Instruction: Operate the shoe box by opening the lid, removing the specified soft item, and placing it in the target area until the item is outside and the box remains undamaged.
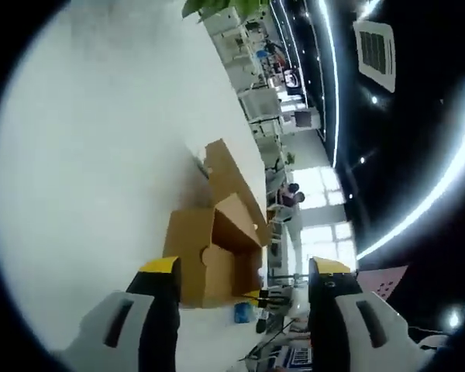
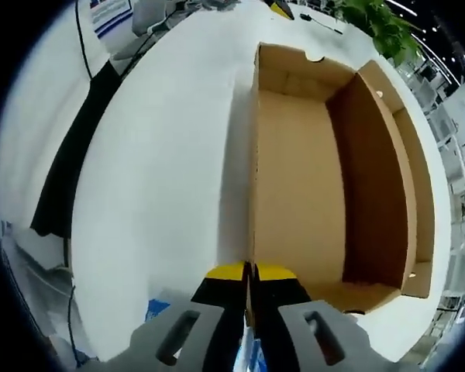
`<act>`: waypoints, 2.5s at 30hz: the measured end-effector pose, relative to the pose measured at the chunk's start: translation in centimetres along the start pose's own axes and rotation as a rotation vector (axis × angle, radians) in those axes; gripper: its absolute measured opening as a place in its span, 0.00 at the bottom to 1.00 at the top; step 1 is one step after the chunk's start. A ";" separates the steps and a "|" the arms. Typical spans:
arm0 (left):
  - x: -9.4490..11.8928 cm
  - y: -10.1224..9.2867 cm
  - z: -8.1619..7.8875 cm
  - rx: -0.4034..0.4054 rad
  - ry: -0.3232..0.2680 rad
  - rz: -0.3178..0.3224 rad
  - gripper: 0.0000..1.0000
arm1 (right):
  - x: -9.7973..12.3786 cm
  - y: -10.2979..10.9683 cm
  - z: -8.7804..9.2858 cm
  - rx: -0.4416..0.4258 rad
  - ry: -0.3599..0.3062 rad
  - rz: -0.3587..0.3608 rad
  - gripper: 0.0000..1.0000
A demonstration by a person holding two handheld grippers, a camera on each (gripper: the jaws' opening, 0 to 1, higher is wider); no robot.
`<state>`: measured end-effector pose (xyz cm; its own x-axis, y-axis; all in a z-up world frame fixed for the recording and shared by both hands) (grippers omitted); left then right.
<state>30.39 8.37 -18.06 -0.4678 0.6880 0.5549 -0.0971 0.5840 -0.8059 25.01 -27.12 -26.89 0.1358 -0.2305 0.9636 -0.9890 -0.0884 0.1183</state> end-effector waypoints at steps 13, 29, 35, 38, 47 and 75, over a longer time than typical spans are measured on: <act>-1.8 -3.9 -4.9 -0.018 0.098 0.057 0.84 | 0.0 0.8 0.1 -0.024 -0.044 -0.023 0.00; -6.8 -4.9 -8.4 -0.093 0.277 0.021 0.72 | -0.5 0.9 0.0 0.003 -0.024 0.042 0.01; -10.1 -2.4 -8.5 -0.074 0.322 -0.033 0.71 | -0.7 1.1 -0.1 0.036 -0.008 0.048 0.02; -11.3 -2.1 -8.7 0.000 0.331 -0.002 0.71 | -0.7 1.0 0.0 0.032 -0.019 0.049 0.02; -13.5 -1.7 -11.1 0.156 0.280 0.073 0.69 | -0.7 0.9 0.1 0.035 -0.027 0.045 0.01; -20.0 0.6 -10.5 0.290 0.375 0.179 0.60 | -1.4 0.5 0.3 -0.020 -0.060 0.035 0.02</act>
<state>48.92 -0.52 -27.50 -0.1571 0.9050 0.3954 -0.3091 0.3352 -0.8900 24.31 -27.16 -28.29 0.1043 -0.2911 0.9510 -0.9941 -0.0597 0.0907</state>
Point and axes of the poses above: the point that each gripper's makers call its tool centre point, and the gripper's own axes: x roughly backward along the fingers, y roughly to its left, z roughly out of its underside, the point moved 6 cm from there along x, roughly backward along the fingers, and after that the axes turned 14 degrees about -z, right-handed, at the moved point
